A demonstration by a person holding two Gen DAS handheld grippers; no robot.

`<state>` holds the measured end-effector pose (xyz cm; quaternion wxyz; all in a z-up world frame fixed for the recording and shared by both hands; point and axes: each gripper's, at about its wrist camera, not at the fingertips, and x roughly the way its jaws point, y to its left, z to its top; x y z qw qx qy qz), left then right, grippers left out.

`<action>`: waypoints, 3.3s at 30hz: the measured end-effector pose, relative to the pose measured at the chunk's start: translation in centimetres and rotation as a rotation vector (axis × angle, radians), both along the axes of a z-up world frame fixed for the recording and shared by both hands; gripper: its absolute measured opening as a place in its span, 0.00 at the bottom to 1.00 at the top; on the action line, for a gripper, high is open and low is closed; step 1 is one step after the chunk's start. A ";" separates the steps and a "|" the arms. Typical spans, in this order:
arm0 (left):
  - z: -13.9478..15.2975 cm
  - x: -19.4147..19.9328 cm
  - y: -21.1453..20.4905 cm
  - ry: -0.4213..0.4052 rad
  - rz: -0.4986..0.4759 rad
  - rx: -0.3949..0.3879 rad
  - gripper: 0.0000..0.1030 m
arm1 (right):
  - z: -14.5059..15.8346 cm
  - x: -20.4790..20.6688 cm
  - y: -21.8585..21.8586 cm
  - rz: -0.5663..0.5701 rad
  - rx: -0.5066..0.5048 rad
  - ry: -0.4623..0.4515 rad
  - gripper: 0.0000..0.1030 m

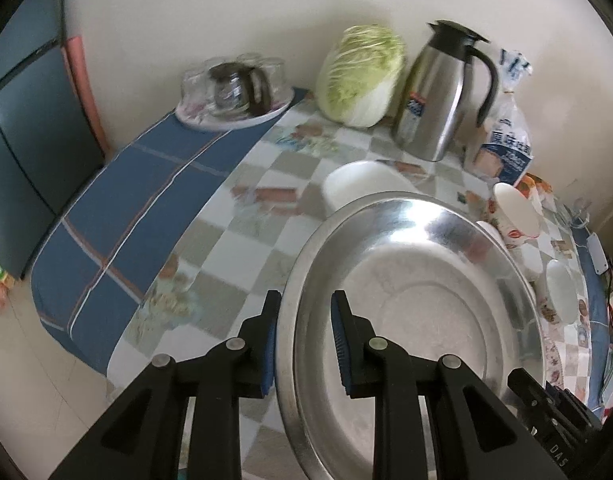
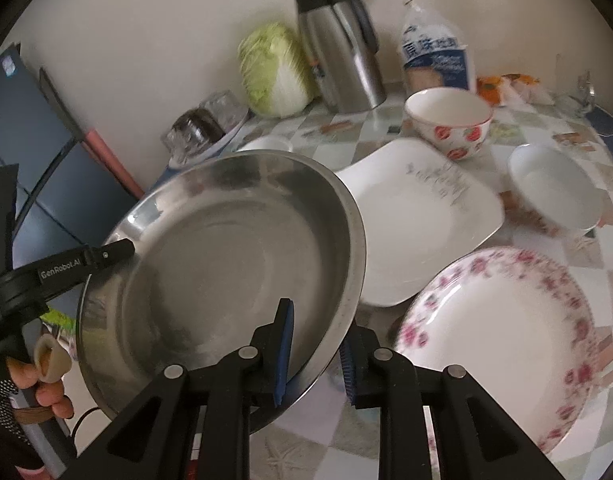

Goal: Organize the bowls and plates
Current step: 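Lift the steel basin with both tools and carry it toward the white square bowl, then lower the steel basin onto the table and open both tools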

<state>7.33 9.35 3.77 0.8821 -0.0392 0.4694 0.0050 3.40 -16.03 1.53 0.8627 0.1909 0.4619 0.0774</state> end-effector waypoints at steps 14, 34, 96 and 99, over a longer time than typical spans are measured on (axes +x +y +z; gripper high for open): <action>-1.6 3.4 -7.5 0.049 -0.070 -0.038 0.24 | 0.1 -0.3 -8.5 -0.166 0.076 -0.047 0.23; -5.0 8.0 -10.5 0.075 -0.108 -0.078 0.24 | -2.9 3.1 -12.1 -0.216 0.039 -0.041 0.23; -9.0 9.3 -10.9 0.160 -0.090 -0.048 0.25 | -4.3 5.1 -10.0 -0.161 -0.156 0.045 0.23; -9.0 9.4 -11.1 0.159 -0.094 -0.047 0.25 | -4.3 5.1 -10.0 -0.171 -0.159 0.048 0.23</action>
